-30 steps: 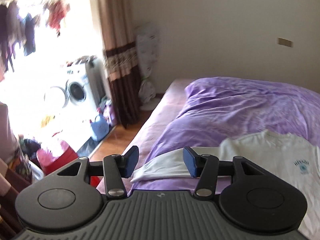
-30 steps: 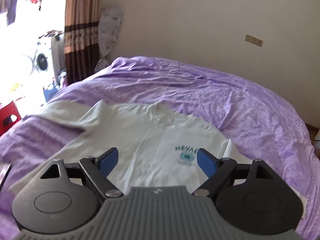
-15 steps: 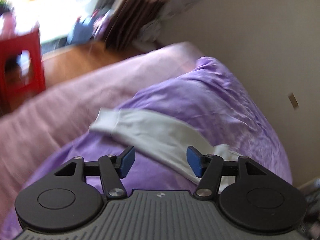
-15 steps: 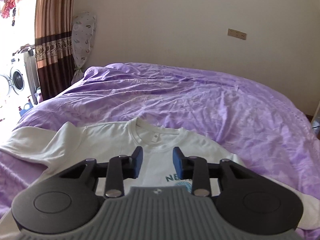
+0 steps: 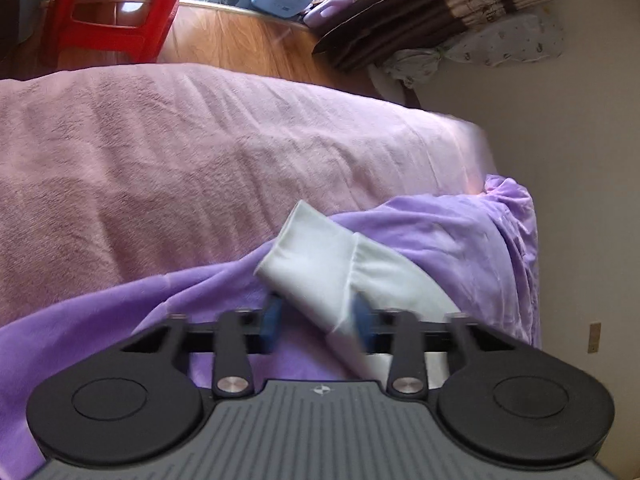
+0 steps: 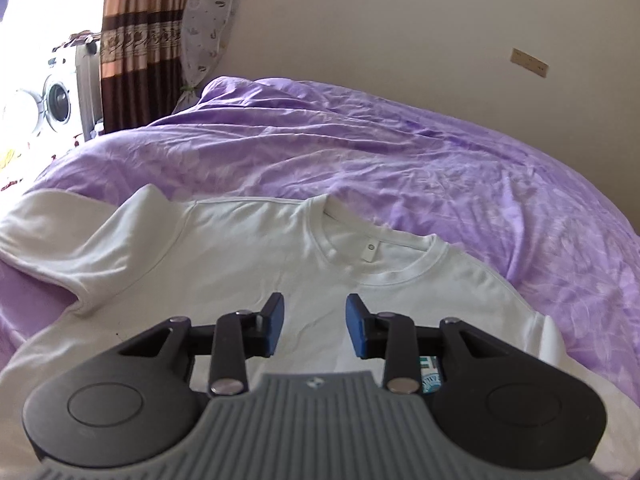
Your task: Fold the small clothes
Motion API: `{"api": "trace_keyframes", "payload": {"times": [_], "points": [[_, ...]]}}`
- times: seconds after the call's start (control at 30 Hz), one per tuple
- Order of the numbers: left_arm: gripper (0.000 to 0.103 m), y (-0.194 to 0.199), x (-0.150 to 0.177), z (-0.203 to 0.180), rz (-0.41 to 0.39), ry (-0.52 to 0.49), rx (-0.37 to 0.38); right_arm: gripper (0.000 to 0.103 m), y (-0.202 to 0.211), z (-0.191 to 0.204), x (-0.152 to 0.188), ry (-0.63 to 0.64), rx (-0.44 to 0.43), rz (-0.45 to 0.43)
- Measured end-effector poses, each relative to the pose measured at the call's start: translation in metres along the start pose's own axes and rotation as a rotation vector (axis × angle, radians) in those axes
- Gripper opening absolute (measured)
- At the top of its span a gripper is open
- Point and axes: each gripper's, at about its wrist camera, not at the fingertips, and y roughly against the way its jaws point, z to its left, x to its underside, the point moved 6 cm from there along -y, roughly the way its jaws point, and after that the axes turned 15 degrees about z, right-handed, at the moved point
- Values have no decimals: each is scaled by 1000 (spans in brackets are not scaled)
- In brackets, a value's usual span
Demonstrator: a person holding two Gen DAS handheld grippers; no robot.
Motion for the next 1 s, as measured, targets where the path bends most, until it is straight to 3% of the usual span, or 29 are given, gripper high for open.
{"api": "trace_keyframes", "payload": {"times": [0.07, 0.2, 0.3, 0.37, 0.53, 0.67, 0.77, 0.83, 1.0], "points": [[7, 9, 4, -12, -47, -48, -9, 31, -7, 3, 2, 20, 14, 14], [5, 42, 19, -50, -173, -177, -39, 31, -18, 0, 9, 23, 22, 84], [5, 67, 44, -104, -254, -359, -93, 35, -14, -8, 15, -13, -35, 115], [5, 85, 74, -148, -312, -520, -113, 41, -4, -12, 19, -20, -50, 102], [5, 102, 164, -253, -394, -835, -137, 41, 29, -23, 26, -13, -69, 52], [5, 85, 242, -322, -386, -1035, -135, 41, 55, -38, 35, -30, -95, 30], [5, 56, 300, -356, -327, -1153, -142, 42, 71, -52, 43, -49, -103, 10], [5, 29, 337, -368, -267, -1228, -151, 42, 77, -61, 48, -72, -115, 3], [5, -55, 410, -342, -45, -1382, -150, 42, 84, -85, 65, -149, -157, 16]]}}
